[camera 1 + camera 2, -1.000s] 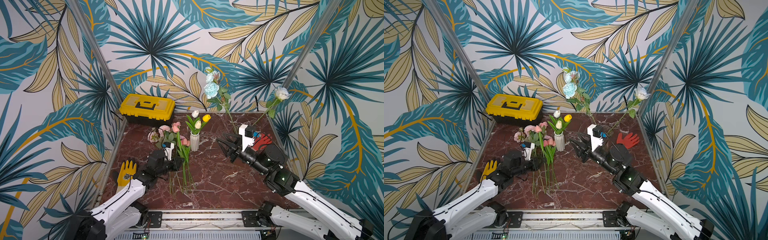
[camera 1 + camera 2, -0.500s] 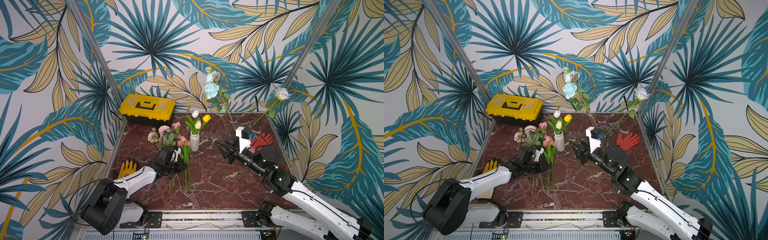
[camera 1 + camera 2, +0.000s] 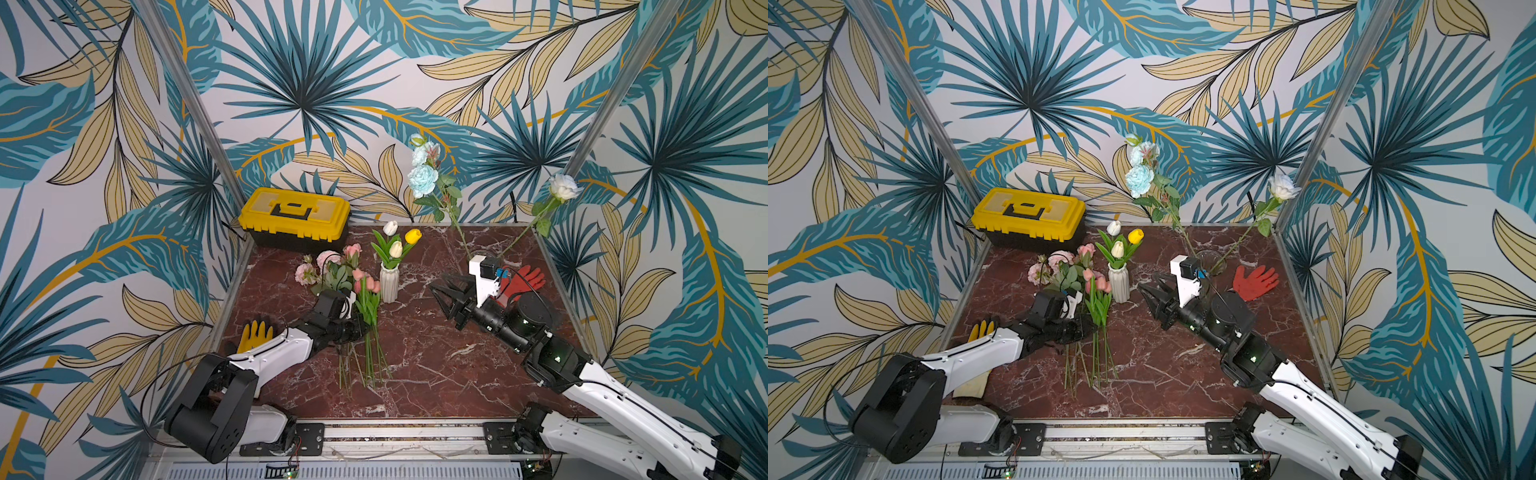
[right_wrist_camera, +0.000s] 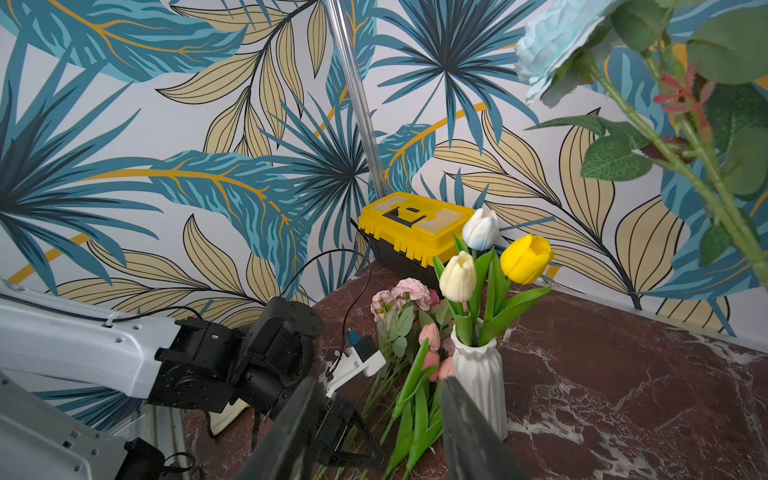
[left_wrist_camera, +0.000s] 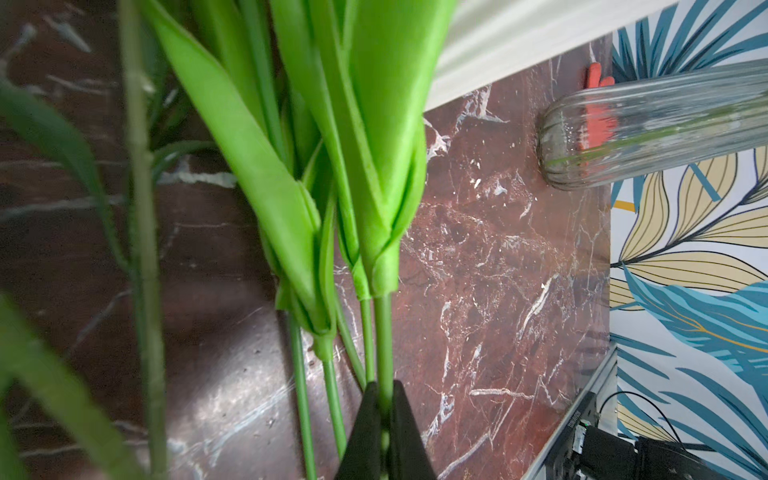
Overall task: Pick out pink flowers from the vase
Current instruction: Place the flower at the center of the board.
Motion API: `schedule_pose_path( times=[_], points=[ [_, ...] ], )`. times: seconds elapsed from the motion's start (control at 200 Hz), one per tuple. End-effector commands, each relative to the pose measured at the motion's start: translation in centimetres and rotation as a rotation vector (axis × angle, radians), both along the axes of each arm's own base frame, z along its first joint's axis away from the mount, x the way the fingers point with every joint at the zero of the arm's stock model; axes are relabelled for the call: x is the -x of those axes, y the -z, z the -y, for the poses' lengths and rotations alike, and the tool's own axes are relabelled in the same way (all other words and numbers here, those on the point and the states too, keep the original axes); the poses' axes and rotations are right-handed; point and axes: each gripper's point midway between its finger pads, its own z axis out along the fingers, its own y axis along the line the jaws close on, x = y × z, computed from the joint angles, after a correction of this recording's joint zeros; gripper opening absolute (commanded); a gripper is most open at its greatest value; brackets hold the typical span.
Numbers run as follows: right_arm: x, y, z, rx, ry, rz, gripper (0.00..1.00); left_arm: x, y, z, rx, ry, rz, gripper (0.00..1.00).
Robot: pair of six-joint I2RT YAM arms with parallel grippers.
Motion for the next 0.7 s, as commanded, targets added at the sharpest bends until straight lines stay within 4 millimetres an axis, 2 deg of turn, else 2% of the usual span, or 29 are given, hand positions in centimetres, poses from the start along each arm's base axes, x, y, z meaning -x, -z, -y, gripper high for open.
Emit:
schedule_pose_path(
  times=[0.0, 0.18, 0.32, 0.551, 0.691],
  points=[
    [0.0, 0.5, -0.2, -0.015, -0.007, -0.009, 0.49, -0.5, -0.3, -0.9, -0.035, -0.041, 0.012, 0.13],
    [0.0, 0.5, -0.2, -0.013, -0.007, -0.009, 0.49, -0.2, 0.1, -1.2, -0.041, -0.060, -0.015, 0.19],
    [0.1, 0.5, 0.0, -0.005, -0.004, -0.013, 0.49, 0.0, -1.0, -1.2, -0.025, -0.061, -0.005, 0.24],
    [0.6, 1.0, 0.6, 0.056, 0.001, -0.029, 0.50, 1.5, -5.6, -2.0, -0.033, -0.037, 0.106, 0.47],
    [1.7, 1.1, 1.0, 0.121, -0.024, -0.026, 0.52, 2.7, -10.1, -2.5, -0.037, 0.009, 0.230, 0.55]
  ],
)
